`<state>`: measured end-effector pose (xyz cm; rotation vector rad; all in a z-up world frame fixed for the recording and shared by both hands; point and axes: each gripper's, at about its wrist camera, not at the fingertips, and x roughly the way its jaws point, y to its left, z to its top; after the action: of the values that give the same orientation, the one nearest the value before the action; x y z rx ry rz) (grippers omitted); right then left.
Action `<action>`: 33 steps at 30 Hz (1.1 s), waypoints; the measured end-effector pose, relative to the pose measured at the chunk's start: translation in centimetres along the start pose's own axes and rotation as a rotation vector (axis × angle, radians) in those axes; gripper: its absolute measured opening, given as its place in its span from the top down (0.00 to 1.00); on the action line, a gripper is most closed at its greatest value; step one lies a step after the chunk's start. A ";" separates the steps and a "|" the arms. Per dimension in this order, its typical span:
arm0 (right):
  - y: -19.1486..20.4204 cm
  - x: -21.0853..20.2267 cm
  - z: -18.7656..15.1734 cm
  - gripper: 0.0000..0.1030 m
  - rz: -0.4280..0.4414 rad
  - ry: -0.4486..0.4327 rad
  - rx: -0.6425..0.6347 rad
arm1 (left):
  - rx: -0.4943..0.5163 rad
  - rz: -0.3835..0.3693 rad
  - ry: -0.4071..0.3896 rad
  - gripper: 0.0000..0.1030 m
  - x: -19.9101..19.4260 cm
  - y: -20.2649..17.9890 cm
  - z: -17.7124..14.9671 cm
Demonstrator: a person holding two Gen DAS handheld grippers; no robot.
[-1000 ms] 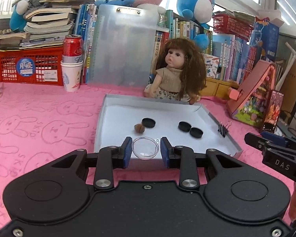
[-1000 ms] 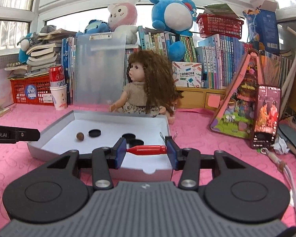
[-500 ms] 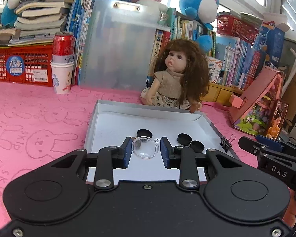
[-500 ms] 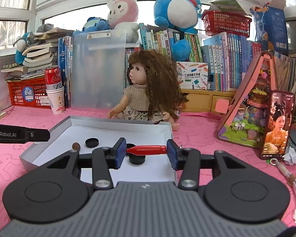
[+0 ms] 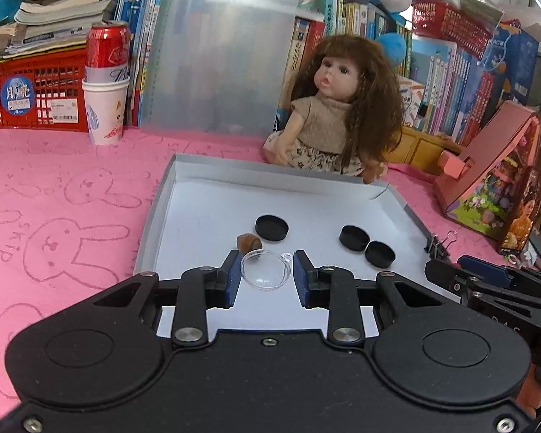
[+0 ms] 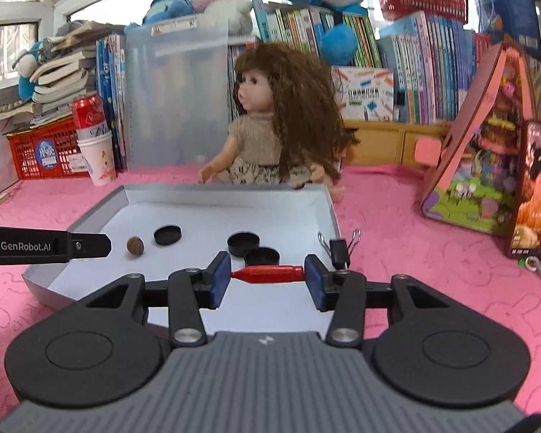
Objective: Organize rigid objects
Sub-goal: 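Carry the clear cup and red crayon over the white tray, then open both grippers to drop the cup and crayon into the tray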
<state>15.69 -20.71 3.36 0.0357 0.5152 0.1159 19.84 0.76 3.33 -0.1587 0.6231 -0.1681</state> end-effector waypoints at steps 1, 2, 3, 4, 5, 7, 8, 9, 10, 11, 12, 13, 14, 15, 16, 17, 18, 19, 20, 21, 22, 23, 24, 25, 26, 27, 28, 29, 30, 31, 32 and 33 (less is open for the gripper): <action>-0.1 0.2 -0.1 0.51 0.001 0.007 0.005 | 0.002 0.004 0.005 0.72 0.3 0.0 -0.1; -0.1 0.4 -0.1 0.51 0.001 0.015 0.010 | 0.003 0.010 0.010 0.72 0.5 0.0 -0.1; -0.2 0.6 -0.2 0.51 0.002 0.021 0.014 | 0.003 0.014 0.014 0.72 0.7 0.1 -0.2; -0.2 0.8 -0.2 0.51 0.003 0.026 0.017 | 0.002 0.016 0.018 0.72 0.9 0.1 -0.2; -0.2 1.0 -0.3 0.51 0.003 0.030 0.018 | 0.003 0.019 0.021 0.72 1.1 0.1 -0.3; -0.2 1.3 -0.3 0.51 0.003 0.038 0.019 | 0.008 0.026 0.023 0.72 1.3 0.1 -0.3; -0.2 1.5 -0.3 0.51 0.003 0.041 0.021 | 0.010 0.029 0.024 0.72 1.4 0.1 -0.4; -0.2 1.6 -0.3 0.51 0.002 0.044 0.022 | 0.011 0.031 0.027 0.72 1.6 0.2 -0.4; -0.2 1.7 -0.4 0.51 0.002 0.047 0.023 | 0.010 0.032 0.031 0.72 1.7 0.2 -0.4; -0.1 1.8 -0.4 0.51 0.001 0.049 0.023 | 0.010 0.034 0.033 0.72 1.9 0.2 -0.4; -0.1 2.0 -0.3 0.51 0.000 0.051 0.024 | 0.010 0.036 0.036 0.72 2.0 0.2 -0.5; -0.1 2.0 -0.4 0.51 0.000 0.053 0.024 | 0.009 0.037 0.038 0.72 2.1 0.2 -0.5; -0.1 2.1 -0.4 0.51 0.000 0.054 0.024 | 0.009 0.037 0.039 0.72 2.1 0.3 -0.5; -0.1 2.2 -0.4 0.51 -0.001 0.056 0.023 | 0.009 0.038 0.042 0.72 2.2 0.3 -0.5; -0.1 2.3 -0.4 0.51 -0.002 0.058 0.023 | 0.010 0.039 0.044 0.72 2.3 0.2 -0.5; -0.1 2.4 -0.4 0.51 -0.003 0.060 0.023 | 0.012 0.039 0.046 0.72 2.4 0.2 -0.6; -0.1 2.5 -0.4 0.51 -0.004 0.062 0.024 | 0.014 0.039 0.047 0.72 2.5 0.2 -0.6; -0.2 2.6 -0.5 0.51 -0.005 0.065 0.026 | 0.015 0.040 0.050 0.72 2.6 0.2 -0.6; -0.2 2.7 -0.5 0.51 -0.005 0.068 0.029 | 0.015 0.040 0.052 0.72 2.7 0.3 -0.6; -0.2 2.7 -0.5 0.51 -0.005 0.070 0.031 | 0.013 0.041 0.055 0.71 2.8 0.3 -0.7; -0.2 2.8 -0.6 0.51 -0.005 0.071 0.032 | 0.011 0.041 0.057 0.71 2.9 0.3 -0.7; -0.2 2.9 -0.6 0.50 -0.006 0.072 0.032 | 0.011 0.041 0.058 0.71 2.9 0.4 -0.7; -0.2 3.0 -0.7 0.50 -0.006 0.073 0.030 | 0.012 0.043 0.059 0.71 3.0 0.4 -0.7; -0.3 3.0 -0.7 0.50 -0.007 0.074 0.030 | 0.013 0.044 0.061 0.71 3.0 0.4 -0.8; -0.3 3.1 -0.7 0.50 -0.006 0.075 0.031 | 0.014 0.045 0.062 0.71 3.1 0.3 -0.8; -0.3 3.1 -0.7 0.50 -0.006 0.075 0.031 | 0.015 0.044 0.065 0.71 3.1 0.4 -0.8; -0.3 3.2 -0.7 0.50 -0.007 0.076 0.032 | 0.014 0.044 0.066 0.71 3.2 0.4 -0.8; -0.2 3.3 -0.8 0.49 -0.007 0.077 0.032 | 0.014 0.045 0.068 0.71 3.3 0.4 -0.9; -0.2 3.3 -0.8 0.49 -0.007 0.078 0.033 | 0.014 0.045 0.070 0.71 3.3 0.4 -0.9; -0.3 3.4 -0.8 0.49 -0.006 0.080 0.033 | 0.014 0.046 0.071 0.71 3.4 0.4 -0.9; -0.3 3.5 -0.8 0.48 -0.006 0.081 0.033 | 0.014 0.047 0.072 0.71 3.5 0.4 -1.0; -0.3 3.5 -0.8 0.48 -0.006 0.083 0.033 | 0.016 0.048 0.070 0.72 3.5 0.4 -1.0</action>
<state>18.35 -20.53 0.87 0.0614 0.5998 0.1034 22.10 0.35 0.48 -0.1227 0.6944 -0.1326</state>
